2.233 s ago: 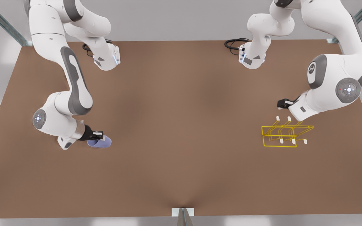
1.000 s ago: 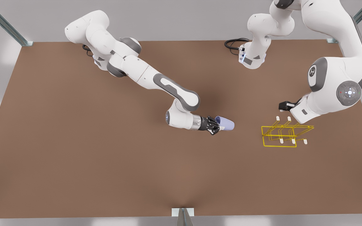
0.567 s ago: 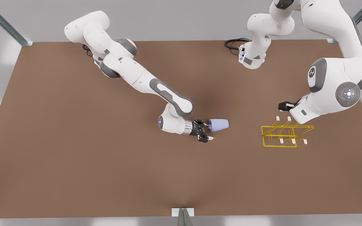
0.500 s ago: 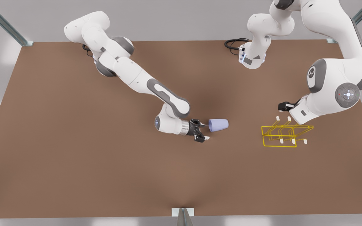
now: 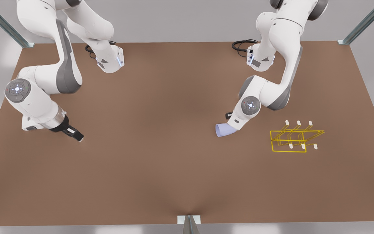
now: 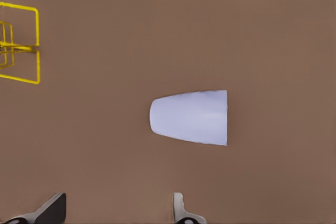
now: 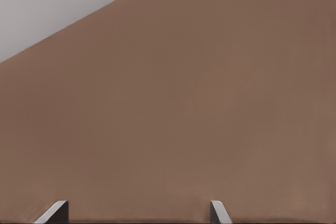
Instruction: Place the cup on the cup holder
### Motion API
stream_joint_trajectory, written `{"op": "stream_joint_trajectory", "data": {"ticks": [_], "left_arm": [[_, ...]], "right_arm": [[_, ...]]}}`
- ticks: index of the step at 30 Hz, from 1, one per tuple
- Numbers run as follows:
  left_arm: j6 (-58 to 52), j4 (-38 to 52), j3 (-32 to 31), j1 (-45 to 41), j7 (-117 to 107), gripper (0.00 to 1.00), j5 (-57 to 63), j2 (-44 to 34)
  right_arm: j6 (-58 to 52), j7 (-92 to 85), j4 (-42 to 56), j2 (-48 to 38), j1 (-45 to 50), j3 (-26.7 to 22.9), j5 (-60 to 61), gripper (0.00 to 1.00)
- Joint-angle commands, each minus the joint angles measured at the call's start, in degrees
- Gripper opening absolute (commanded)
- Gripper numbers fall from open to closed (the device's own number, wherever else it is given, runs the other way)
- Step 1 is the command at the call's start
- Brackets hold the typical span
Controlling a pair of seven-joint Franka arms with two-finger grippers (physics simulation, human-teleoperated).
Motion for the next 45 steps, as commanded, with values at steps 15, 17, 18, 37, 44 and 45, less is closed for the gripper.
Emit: {"op": "stream_joint_trajectory", "data": {"ticks": [15, 17, 18, 37, 44, 45], "left_arm": [[27.7, -9.2, 0.2, 1.0, -102.3, 1.00, -3.0, 4.2], [28.3, -9.1, 0.1, 0.8, -103.5, 1.00, -3.8, 4.4], [28.4, -9.1, 0.1, 0.8, -106.0, 1.00, -4.3, 4.6], [34.6, -9.0, -0.1, 0.4, -106.6, 1.00, -6.4, 13.2], [35.5, -9.0, -0.2, -0.1, -106.4, 1.00, -6.4, 15.3], [35.5, -9.0, -0.2, -0.2, -106.4, 0.98, -6.3, 15.6]], "right_arm": [[-7.3, -29.5, 3.6, 1.9, -1.0, 0.1, -0.4, 1.00], [-7.3, -29.6, 3.6, 1.9, -1.0, 0.1, -0.4, 1.00], [-7.3, -29.6, 3.6, 1.9, -0.9, 0.1, -0.4, 1.00], [-6.7, -25.7, 6.3, 3.4, -0.6, 0.4, -0.7, 1.00], [-7.0, -25.7, 6.3, 3.5, -0.7, 0.4, -0.7, 1.00], [-7.0, -25.7, 6.3, 3.5, -0.7, 0.4, -0.7, 1.00]]}}
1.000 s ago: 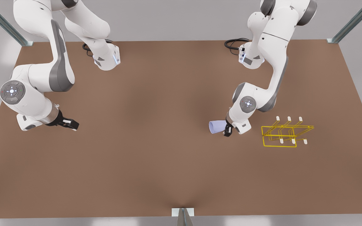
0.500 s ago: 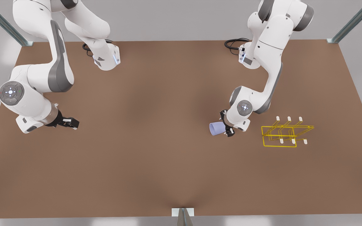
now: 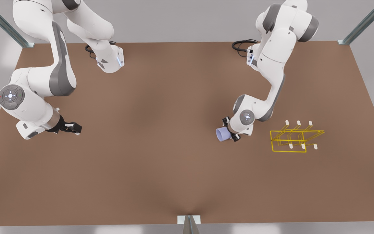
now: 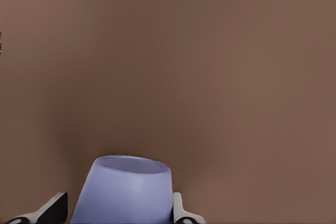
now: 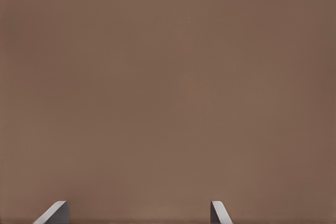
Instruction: Place the cup on the cup holder
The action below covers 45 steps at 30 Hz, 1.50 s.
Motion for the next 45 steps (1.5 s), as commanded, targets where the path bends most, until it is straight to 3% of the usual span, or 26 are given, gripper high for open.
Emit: {"op": "stream_joint_trajectory", "data": {"ticks": [1, 2, 4, 8, 12, 14, 16, 18, 20, 22, 23, 26, 31, 37, 45], "left_arm": [[1.5, 0.0, 0.0, -0.1, -8.7, 0.98, 0.1, 0.6], [1.5, 0.0, 0.0, -0.2, -8.6, 0.98, 0.1, 0.6], [1.3, 0.1, 0.0, -0.3, -8.6, 0.78, 0.1, 0.4], [-2.4, 1.1, 0.2, -0.1, -8.0, 0.79, 0.7, -4.1], [-38.6, 26.7, 3.5, 0.4, -6.9, 0.79, 12.3, -0.5], [-45.2, 29.9, 4.2, -2.1, -6.6, 0.79, 24.6, -0.5], [-45.9, 30.2, 15.1, -12.1, -3.2, 0.79, 34.1, -1.0], [-45.4, 30.0, 33.7, -27.8, 5.6, 0.80, 34.1, -0.1], [-44.8, 29.6, 46.5, -36.4, 12.0, 0.80, 34.1, 4.9], [-39.8, 26.3, 54.0, -40.1, 13.0, 0.80, 39.8, 9.1], [-38.1, 23.6, 54.6, -40.0, 13.0, 0.80, 43.8, 9.3], [-26.8, 12.8, 63.4, -46.1, 13.4, 0.80, 44.2, 11.7], [-25.6, 11.4, 65.9, -49.8, 13.3, 0.80, 42.3, 13.8], [-21.9, 8.5, 68.8, -50.5, 13.5, 0.80, 42.7, 19.0], [-19.0, 9.3, 69.6, -49.7, 14.2, 0.80, 43.4, 20.0]], "right_arm": [[-0.1, -0.7, 0.0, 0.0, 0.0, 0.0, 0.0, 1.00], [0.0, -0.7, 0.0, -0.1, 0.0, 0.0, 0.0, 1.00], [-0.1, -0.7, 0.0, 0.0, 0.0, 0.0, 0.0, 1.00], [-0.2, -0.7, 0.0, 0.0, 0.0, 0.0, 0.0, 1.00], [-0.1, -0.3, 0.0, -0.1, 0.1, 0.0, 0.0, 1.00], [-0.1, -0.3, 0.0, -0.1, 0.1, 0.0, 0.0, 1.00], [0.2, -0.4, -0.1, 0.0, 0.1, 0.0, -0.1, 1.00], [0.3, -0.4, 0.0, -0.1, 0.1, 0.0, -0.9, 1.00], [0.3, -0.4, 0.0, -0.1, 0.1, 0.1, -0.9, 1.00], [0.1, -0.4, -0.1, 0.0, 0.0, 0.1, -1.0, 1.00], [0.2, -0.4, 0.0, 0.0, 0.1, 0.1, -1.0, 1.00], [0.4, -0.5, 0.0, 0.3, 0.0, 0.1, -1.1, 1.00], [-0.2, -0.6, -0.1, 0.3, -0.2, 0.0, -1.1, 1.00], [-0.3, -0.4, 0.0, 0.3, -0.4, -0.1, -1.0, 1.00], [-0.5, -0.4, -0.1, 0.2, -0.2, -0.1, -1.0, 1.00]]}}
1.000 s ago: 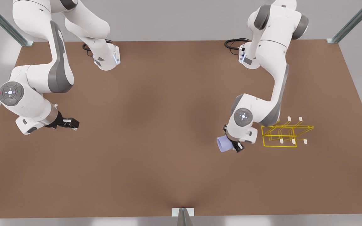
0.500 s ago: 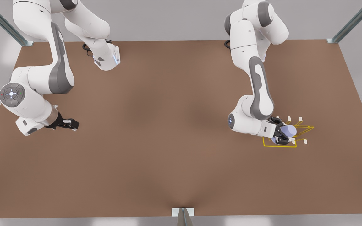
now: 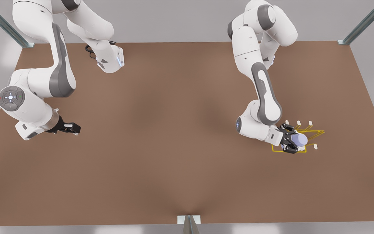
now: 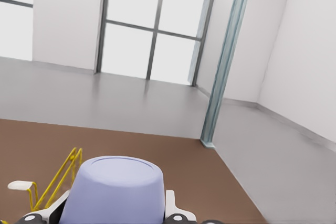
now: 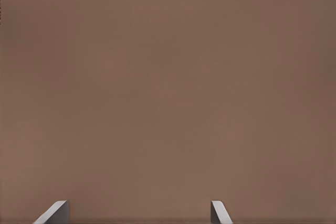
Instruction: Place the cup on the cup holder
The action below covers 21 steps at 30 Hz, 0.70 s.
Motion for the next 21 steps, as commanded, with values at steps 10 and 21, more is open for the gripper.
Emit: {"op": "stream_joint_trajectory", "data": {"ticks": [10, 21], "left_arm": [[4.9, 1.5, -0.2, 4.4, 4.2, 0.80, 1.2, 2.8], [4.9, -2.5, 0.0, 0.6, 4.7, 0.80, 1.2, 1.9]], "right_arm": [[-1.0, 0.1, 0.1, -0.1, 0.2, 0.0, 0.0, 1.00], [1.8, 0.8, -1.0, -0.7, 0.1, 0.1, 0.5, 1.00]]}}
